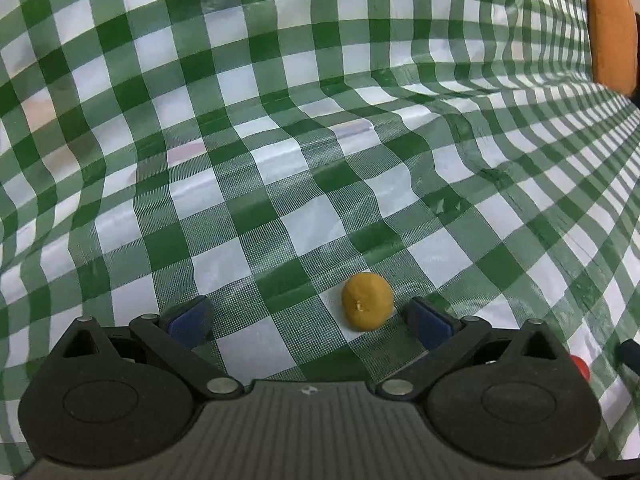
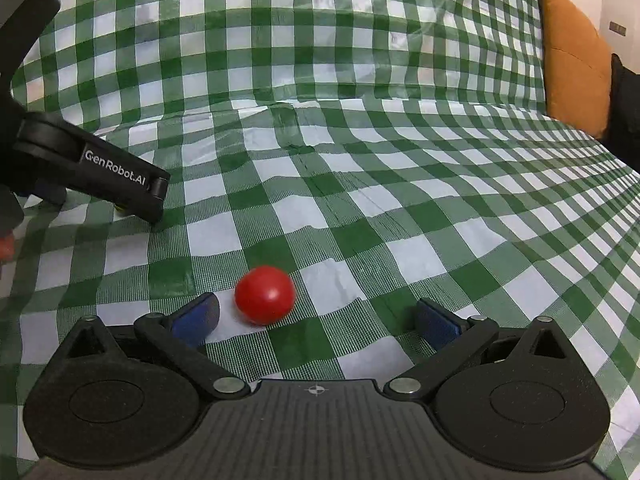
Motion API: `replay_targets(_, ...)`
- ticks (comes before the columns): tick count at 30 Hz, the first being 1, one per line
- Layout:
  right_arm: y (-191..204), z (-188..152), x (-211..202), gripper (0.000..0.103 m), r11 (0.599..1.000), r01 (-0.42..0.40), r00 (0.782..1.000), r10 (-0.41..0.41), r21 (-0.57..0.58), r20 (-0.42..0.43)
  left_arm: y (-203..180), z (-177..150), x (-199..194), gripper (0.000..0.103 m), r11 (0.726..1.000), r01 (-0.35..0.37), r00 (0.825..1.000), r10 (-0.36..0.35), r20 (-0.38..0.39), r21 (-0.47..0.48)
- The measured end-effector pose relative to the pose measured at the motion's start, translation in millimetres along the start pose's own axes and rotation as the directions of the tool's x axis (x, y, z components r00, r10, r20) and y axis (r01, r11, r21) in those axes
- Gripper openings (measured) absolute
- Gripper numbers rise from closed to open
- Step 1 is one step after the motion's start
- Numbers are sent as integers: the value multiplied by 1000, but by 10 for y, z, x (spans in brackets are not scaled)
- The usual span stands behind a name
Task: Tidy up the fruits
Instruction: 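Grasp the yellow fruit with the left gripper while the right gripper grasps the red tomato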
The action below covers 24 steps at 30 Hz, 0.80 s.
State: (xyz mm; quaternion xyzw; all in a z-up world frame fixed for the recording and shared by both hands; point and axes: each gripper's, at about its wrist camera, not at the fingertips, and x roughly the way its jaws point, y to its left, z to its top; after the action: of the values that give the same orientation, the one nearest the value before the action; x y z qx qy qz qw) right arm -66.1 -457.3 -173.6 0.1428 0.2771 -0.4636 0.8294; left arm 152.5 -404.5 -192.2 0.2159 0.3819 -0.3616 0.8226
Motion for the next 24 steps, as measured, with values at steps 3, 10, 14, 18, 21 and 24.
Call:
replay_targets(3, 15, 15, 34, 102, 1000, 9, 1000, -9, 3, 7, -11, -6, -31, 103, 1000, -9, 1000, 9, 7, 4)
replay_targets(10, 76, 18, -82, 32, 996, -69, 997, 71, -50, 41, -152, -59, -222, 28, 994, 26, 996, -34, 77, 108)
replay_targets(14, 7, 42, -86, 32, 998, -57, 996, 56, 3, 62, -111, -74, -350, 28, 997, 46, 995, -51, 83, 69)
replay_targets(18, -96, 81, -138, 32, 998, -42, 995, 37, 52, 91, -57, -176, -674, 28, 998, 53, 996, -55, 72, 19)
replay_targets(21, -123, 71, -164, 32, 998, 5, 996, -10, 56, 92, -8, -365, -996, 28, 999, 43, 998, -42, 55, -15)
replay_targets(24, -92, 61, -298, 32, 998, 51, 993, -53, 20, 109, 32, -597, -1339, 28, 999, 20, 999, -19, 32, -25)
